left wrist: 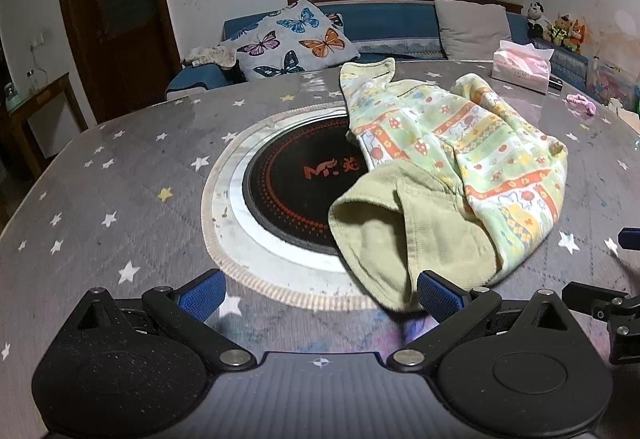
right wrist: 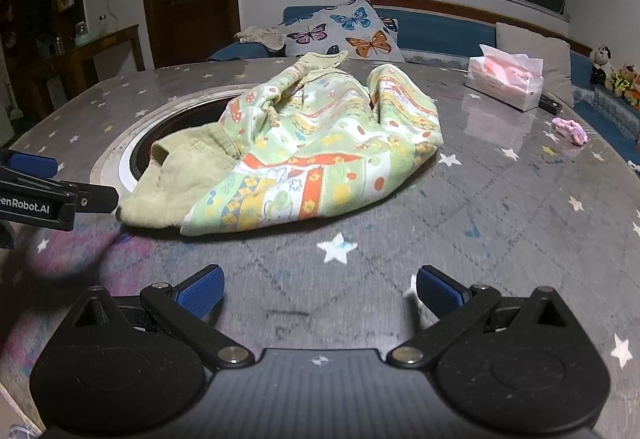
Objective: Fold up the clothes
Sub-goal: 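Move both grippers toward the striped romper and grasp its edge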
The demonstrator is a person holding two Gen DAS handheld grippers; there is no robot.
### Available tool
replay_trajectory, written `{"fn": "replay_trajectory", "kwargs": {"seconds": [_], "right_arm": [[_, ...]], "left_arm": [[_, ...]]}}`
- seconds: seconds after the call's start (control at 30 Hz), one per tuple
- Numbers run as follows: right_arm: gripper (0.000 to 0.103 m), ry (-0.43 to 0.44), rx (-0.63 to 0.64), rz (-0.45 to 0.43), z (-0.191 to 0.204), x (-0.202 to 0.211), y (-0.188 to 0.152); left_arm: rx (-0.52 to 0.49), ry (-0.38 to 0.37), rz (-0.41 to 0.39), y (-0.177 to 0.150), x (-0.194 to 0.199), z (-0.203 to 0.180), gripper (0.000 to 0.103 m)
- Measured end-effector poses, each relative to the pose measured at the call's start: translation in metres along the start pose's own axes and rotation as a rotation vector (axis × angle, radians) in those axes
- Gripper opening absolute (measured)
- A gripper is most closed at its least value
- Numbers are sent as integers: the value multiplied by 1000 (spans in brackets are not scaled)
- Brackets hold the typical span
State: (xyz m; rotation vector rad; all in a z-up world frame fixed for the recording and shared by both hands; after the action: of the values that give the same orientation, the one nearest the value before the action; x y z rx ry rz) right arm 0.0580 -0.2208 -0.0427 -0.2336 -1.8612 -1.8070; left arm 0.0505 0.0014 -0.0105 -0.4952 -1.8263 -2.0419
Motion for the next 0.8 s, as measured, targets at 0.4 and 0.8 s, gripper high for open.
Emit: {"fn": "replay_trajectory", "kwargs": {"seconds": [0.4,0.8], "right_arm": [[102,30,0,8,-7,-30,31],[81,54,-19,-8,-20,-75,77]], "left_arm": [[-13,-5,2,22,-27,7,100],[15,-25,20,57,-62,17,75]]}}
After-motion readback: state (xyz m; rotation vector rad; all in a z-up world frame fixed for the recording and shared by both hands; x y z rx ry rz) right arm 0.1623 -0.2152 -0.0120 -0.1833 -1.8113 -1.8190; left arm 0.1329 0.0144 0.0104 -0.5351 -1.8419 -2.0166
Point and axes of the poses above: each gripper's, at about its wrist camera, not at the fingertips, and x roughly against the way its jaws point, z to its left, y to its top, the point moved 2 cm from there along -x, roughly the way its jaws point, and after that the axes turned 13 degrees about -z, right-handed, at the moved point
